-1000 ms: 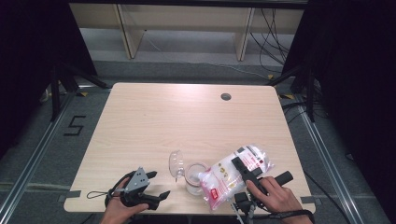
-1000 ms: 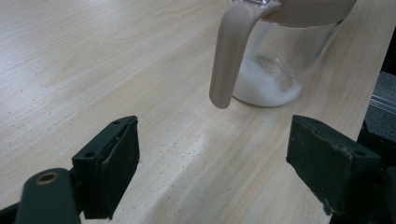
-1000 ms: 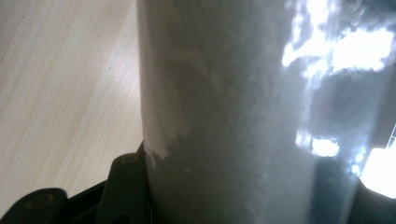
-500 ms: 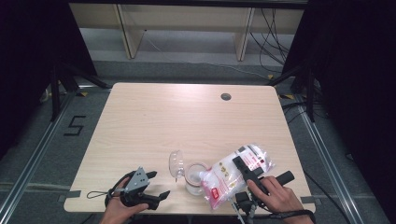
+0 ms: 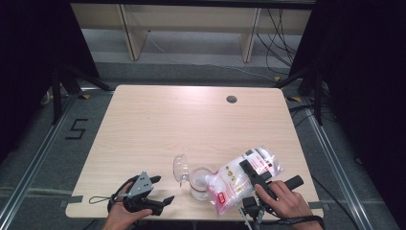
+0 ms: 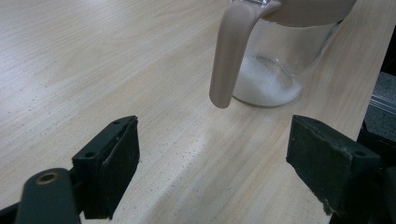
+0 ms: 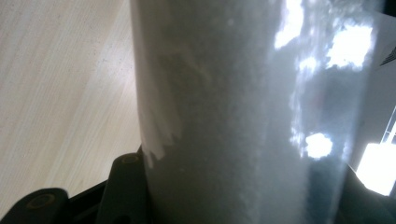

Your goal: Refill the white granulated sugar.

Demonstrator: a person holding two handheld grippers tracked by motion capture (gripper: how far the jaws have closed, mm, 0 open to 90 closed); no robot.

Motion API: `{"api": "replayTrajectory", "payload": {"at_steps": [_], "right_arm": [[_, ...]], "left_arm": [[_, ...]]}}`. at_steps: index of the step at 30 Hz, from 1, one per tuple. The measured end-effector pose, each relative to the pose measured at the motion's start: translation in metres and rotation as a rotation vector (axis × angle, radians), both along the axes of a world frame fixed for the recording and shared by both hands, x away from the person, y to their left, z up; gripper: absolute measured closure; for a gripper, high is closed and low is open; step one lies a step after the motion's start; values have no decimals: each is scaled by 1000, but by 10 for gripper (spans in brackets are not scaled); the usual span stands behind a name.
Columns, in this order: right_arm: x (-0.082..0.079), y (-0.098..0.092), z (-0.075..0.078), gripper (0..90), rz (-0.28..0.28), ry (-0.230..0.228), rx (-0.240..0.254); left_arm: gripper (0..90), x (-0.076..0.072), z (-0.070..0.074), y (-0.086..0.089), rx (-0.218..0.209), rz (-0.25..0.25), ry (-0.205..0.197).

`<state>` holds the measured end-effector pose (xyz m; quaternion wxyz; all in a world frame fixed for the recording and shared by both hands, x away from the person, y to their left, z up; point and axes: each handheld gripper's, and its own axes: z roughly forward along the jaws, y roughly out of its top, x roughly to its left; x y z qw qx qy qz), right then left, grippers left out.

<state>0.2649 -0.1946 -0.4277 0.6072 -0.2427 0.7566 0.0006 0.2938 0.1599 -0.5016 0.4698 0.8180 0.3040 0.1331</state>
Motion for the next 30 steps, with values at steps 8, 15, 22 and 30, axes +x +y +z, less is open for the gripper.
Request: {"api": "replayTrajectory", "payload": {"at_steps": [8,15,22,30], "right_arm": [[-1,0,3,529,-9,-2,-6],[0,0,5,531,17,-21,-13],[-1,-1,3,533,11,-13,10],[-2,-1,3,537,6,18,41]], "left_arm": [[169,0,0,0,0,-1,0],[169,0,0,0,0,-1,-1],[169,0,0,0,3,-1,-2],[170,0,0,0,2,-1,-1]]}}
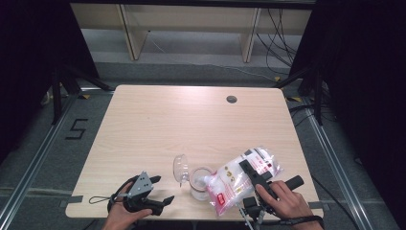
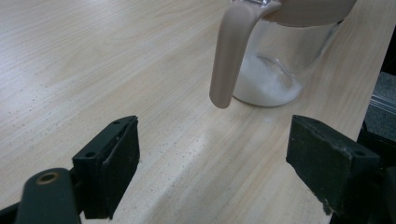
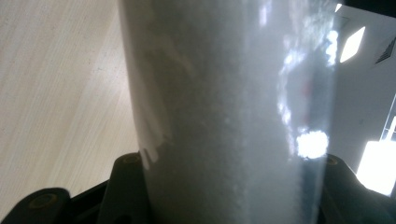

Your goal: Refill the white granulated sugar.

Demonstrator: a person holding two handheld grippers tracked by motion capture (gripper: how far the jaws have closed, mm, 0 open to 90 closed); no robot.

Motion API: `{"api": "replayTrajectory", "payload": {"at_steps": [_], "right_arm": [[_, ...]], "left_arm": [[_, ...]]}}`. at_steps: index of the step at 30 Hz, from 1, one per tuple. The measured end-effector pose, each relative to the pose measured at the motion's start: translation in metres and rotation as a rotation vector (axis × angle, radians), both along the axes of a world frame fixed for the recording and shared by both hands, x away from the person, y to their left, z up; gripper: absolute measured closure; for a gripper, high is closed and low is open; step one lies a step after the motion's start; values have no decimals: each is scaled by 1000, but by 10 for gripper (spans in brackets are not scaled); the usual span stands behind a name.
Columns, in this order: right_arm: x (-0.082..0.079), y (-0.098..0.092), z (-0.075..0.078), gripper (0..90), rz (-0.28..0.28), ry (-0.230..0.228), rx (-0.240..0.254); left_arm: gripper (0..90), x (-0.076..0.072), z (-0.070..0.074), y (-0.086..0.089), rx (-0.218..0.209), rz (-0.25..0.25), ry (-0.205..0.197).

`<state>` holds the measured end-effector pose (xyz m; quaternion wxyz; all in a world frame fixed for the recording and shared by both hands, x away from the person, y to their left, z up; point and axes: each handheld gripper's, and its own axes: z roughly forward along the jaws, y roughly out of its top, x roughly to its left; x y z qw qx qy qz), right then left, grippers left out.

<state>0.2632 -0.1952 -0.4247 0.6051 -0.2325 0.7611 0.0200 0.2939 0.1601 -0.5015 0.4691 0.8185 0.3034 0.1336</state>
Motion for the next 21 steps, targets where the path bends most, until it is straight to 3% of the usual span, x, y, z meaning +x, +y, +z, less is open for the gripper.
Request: {"api": "replayTrajectory", "payload": {"at_steps": [3,5,20,21], "right_arm": [[1,1,0,540,22,-21,-19],[0,1,0,541,3,-7,-12],[4,0,-7,543,15,-4,-5],[4,-1,-7,543,5,6,5]], "left_arm": [[170,0,0,0,-2,0,-1],[170,0,0,0,-2,0,0],[170,0,0,0,0,-3,-1],[169,0,0,0,15,-7,-6]]}}
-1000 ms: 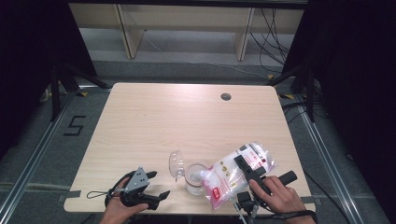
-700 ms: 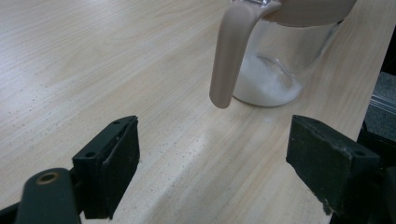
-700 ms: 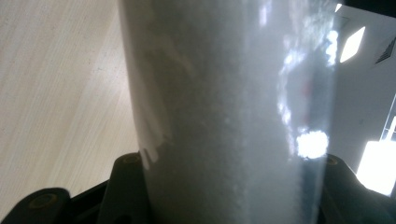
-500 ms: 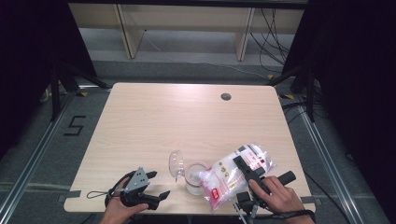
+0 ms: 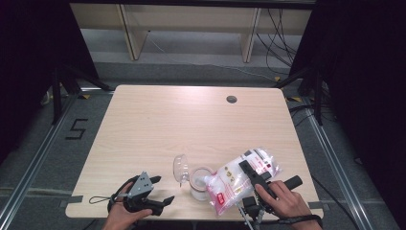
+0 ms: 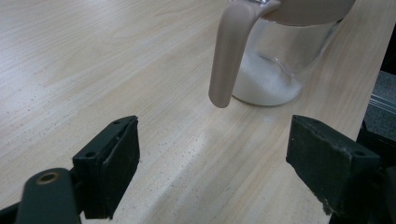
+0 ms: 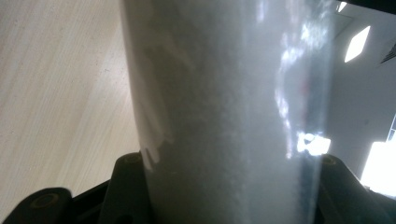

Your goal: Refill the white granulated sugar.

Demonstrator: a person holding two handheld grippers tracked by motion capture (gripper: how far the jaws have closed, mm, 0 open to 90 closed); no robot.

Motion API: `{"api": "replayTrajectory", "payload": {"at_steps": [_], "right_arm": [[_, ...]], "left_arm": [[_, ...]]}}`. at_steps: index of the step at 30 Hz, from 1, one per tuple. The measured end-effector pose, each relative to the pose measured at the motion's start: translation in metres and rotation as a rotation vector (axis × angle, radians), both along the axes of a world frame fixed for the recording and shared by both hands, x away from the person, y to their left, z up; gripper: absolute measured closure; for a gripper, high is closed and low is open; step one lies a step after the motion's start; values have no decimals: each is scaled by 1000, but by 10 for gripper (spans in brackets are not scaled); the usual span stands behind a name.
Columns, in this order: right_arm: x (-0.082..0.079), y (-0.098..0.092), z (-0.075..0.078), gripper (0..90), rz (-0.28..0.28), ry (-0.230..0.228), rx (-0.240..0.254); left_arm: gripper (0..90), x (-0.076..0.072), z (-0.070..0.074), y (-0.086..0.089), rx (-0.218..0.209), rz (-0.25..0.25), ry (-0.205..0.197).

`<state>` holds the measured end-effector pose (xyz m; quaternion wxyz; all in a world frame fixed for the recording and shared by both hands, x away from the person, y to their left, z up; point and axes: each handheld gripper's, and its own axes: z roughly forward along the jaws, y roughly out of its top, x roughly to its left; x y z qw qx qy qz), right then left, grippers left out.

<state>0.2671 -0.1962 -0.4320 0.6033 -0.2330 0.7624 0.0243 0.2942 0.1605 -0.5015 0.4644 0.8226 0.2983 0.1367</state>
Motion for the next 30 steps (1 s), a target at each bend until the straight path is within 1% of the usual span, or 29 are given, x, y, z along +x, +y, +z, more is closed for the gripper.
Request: {"api": "replayTrajectory", "payload": {"at_steps": [1,2,3,4,6,7,10,11,12,13,16,17,20,21,26,28,29,30], "right_arm": [[0,0,0,543,-2,-1,4],[1,1,1,543,17,-8,-11],[1,0,1,543,15,-5,-9],[1,1,3,543,20,-11,-28],[1,0,1,544,17,-4,-17],[0,-1,-1,544,3,-1,5],[1,-1,-1,545,5,-1,1],[1,-1,-1,545,4,-4,0],[0,-1,0,544,3,-3,-3],[1,1,2,545,16,-6,-32],[1,1,2,545,16,-6,-28],[1,-1,0,545,5,-1,-2],[1,-1,-1,545,-1,2,4],[1,-1,0,545,1,-1,-2],[1,-1,-1,545,-3,4,2],[1,-1,-1,545,-3,4,5],[1,-1,-1,545,-4,6,4],[1,-1,-1,546,-2,1,1]], "left_arm": [[170,0,0,0,-4,4,4],[170,0,0,0,-5,5,5],[170,0,0,-1,-11,1,0],[170,0,0,-1,-14,2,3],[170,0,0,-1,-15,5,7],[170,0,0,-1,-17,6,7],[170,0,0,-1,-16,5,7],[170,0,0,0,-9,0,1],[170,0,0,-1,-14,2,3],[171,0,0,-1,-14,3,3],[170,0,0,-1,-13,3,3],[171,0,0,-1,-12,5,1],[171,0,0,-1,-13,2,3],[171,0,0,0,-5,-2,2],[171,0,0,0,-9,1,4],[171,0,0,0,-5,-3,-1],[171,0,0,0,-9,1,5],[171,0,0,0,-9,1,4]]}}
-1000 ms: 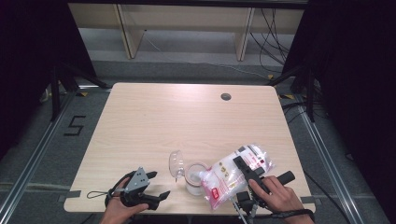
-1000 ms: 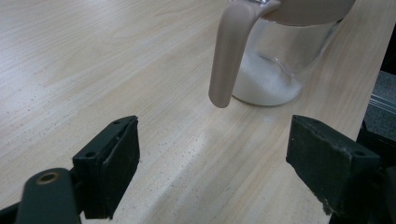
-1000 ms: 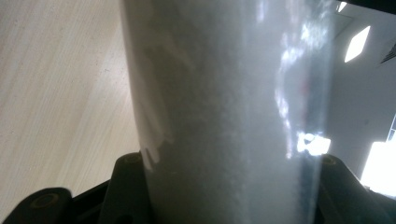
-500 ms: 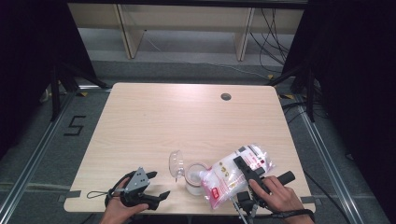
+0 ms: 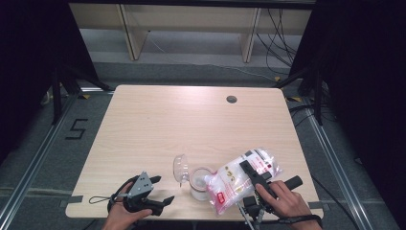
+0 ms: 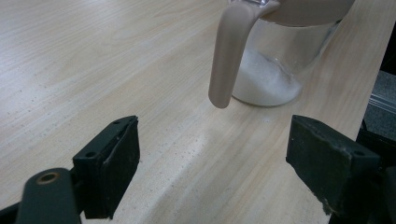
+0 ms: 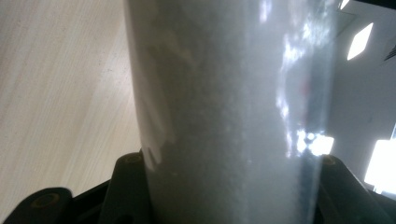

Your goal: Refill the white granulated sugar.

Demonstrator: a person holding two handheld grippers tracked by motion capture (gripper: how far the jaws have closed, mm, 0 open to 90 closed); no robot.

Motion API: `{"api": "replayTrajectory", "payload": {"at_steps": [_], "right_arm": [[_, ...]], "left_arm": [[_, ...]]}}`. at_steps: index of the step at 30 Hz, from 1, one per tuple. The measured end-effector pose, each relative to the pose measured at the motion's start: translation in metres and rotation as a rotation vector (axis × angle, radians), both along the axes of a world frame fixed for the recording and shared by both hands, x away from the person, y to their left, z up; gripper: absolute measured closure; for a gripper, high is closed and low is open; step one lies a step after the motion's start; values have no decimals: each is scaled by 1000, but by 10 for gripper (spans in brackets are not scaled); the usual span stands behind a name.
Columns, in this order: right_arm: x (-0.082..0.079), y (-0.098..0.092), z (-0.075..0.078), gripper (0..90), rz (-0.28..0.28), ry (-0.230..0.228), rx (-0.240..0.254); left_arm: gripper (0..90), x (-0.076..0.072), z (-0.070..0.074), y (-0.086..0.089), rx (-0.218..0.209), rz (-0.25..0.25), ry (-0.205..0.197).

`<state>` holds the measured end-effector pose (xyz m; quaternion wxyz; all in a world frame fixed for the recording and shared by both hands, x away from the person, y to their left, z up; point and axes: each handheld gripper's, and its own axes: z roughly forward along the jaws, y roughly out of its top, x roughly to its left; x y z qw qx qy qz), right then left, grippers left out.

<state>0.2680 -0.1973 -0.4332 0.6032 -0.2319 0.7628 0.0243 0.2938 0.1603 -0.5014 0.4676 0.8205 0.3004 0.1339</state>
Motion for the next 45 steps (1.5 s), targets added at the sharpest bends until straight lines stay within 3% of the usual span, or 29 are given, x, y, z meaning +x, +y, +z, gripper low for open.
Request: {"api": "replayTrajectory", "payload": {"at_steps": [3,20,25,30,31,32,35,45], "right_arm": [[1,2,3,545,16,-7,-30],[-1,2,1,546,9,-7,-13],[0,2,3,547,20,-9,-34],[0,2,3,547,21,-10,-33],[0,2,3,547,20,-8,-33],[0,2,2,547,22,-9,-21],[-1,2,1,547,10,-11,-20],[-3,2,4,548,5,-15,-40]], "left_arm": [[171,0,0,0,0,0,0],[172,0,0,0,6,9,2],[172,1,-1,0,-5,13,4],[172,3,0,3,32,-7,-7],[172,2,-2,0,-14,11,12],[172,3,0,3,28,1,5],[172,2,-1,2,3,9,5],[173,3,-1,2,1,14,5]]}}
